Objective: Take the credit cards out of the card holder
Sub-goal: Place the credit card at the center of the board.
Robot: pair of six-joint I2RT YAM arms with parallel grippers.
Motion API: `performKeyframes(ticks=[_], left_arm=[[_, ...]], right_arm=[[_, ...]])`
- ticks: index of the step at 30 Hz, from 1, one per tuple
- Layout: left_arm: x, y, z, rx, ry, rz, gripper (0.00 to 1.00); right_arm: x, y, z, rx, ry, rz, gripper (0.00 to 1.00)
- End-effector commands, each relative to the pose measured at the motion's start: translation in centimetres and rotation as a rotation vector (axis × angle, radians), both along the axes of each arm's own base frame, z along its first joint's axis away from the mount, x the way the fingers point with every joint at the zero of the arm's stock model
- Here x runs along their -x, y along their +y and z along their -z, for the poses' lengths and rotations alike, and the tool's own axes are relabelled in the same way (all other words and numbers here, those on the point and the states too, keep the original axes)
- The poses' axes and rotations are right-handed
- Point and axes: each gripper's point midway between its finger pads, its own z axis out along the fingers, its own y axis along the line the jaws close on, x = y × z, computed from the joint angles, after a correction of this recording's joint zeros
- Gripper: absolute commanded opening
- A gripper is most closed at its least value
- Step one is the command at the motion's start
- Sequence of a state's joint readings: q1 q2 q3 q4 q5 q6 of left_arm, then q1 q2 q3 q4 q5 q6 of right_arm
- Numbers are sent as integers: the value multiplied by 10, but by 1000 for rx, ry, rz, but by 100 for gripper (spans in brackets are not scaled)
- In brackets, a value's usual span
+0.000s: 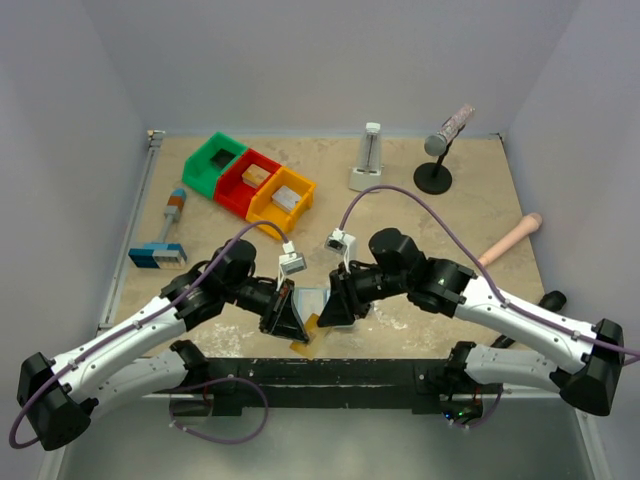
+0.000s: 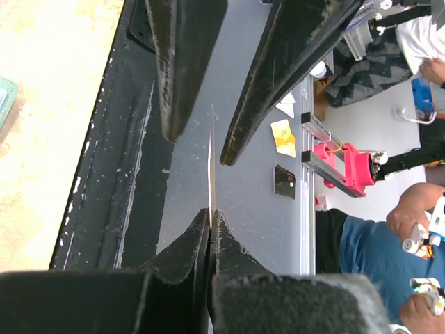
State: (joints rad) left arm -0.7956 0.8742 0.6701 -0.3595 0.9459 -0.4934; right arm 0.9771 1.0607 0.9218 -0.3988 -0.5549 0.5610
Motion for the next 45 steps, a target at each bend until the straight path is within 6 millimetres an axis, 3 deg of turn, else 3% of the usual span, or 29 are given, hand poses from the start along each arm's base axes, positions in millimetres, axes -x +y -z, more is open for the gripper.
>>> performKeyframes(ticks=[1,7,10,12,15,17,21,27,28,37,45], left_arm=[[-4,-5,-17,45,-50,0,0],[-5,-5,-17,42,-57,-6,0],[-7,-3,-19,29,-76,-20,31],[-13,1,-22,2,-120,-60,40],[-29,12,-32,-13,-175,-149,45],[-44,22,-40,-27,-210,-246,46],[-76,44,-46,-63,-279,-504,46],[-90,64,-33,-78,-274,-704,45],[-92,69,-29,-69,-267,-754,45],[-94,74,2,-86,-213,-810,44],[-97,73,7,-100,-228,-801,44]], right_arm=[[4,9,-25,-76,-21,-41,31],[9,9,-28,-102,-21,-63,1],[14,5,-31,-122,-18,-79,0],[13,1,-32,-123,-26,-62,0],[4,-9,-32,-111,-40,0,0],[-12,-20,-29,-98,-43,99,0],[-63,-49,-12,-77,-25,401,0],[-127,-86,15,48,-77,773,0],[-148,-95,29,74,-57,875,0],[-228,-88,85,255,68,999,0],[-267,-74,106,162,165,1008,0]])
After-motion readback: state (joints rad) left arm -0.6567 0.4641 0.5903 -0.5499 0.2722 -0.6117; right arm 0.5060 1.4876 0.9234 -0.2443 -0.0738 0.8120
